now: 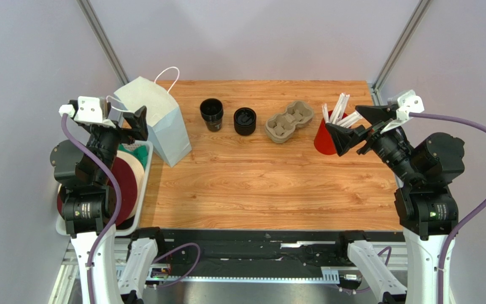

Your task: Pack the takeout coffee

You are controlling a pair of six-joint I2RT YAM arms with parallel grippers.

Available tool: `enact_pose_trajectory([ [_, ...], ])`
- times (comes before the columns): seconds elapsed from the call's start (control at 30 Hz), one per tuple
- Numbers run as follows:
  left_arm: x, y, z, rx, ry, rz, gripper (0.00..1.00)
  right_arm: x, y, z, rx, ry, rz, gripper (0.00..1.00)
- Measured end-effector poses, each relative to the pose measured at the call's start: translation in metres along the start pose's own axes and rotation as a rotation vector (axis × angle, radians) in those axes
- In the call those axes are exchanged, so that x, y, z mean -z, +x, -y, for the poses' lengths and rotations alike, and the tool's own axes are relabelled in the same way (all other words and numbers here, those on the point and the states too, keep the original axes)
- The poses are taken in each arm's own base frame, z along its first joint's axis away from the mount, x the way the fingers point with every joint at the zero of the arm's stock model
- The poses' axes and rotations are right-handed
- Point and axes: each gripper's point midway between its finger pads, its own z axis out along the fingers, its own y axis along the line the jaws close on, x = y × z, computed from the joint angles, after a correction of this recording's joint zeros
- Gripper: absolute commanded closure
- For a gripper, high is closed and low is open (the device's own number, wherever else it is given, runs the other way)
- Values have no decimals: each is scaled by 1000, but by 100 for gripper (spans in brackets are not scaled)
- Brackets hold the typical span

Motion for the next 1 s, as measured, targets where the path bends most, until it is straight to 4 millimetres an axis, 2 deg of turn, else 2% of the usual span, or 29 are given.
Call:
enact_pose_trajectory([
  [0.27, 0, 0, 3, 0, 19, 0, 4, 0, -1, 0, 2, 2, 3, 1],
  [0.43, 0, 3, 12, -11, 74, 2, 4, -1, 0, 2, 24, 4, 8, 1],
  [0.67, -3, 20, 33, -41, 213, -24, 3, -10, 13, 24, 28, 97, 0, 1],
  [0.83, -3, 22, 41, -54, 265, -23, 3, -14, 23, 39, 32, 162, -10, 1],
  [1.0, -2, 25, 47, -55, 306, -27, 3, -18, 28, 46, 29, 185, -14, 2],
])
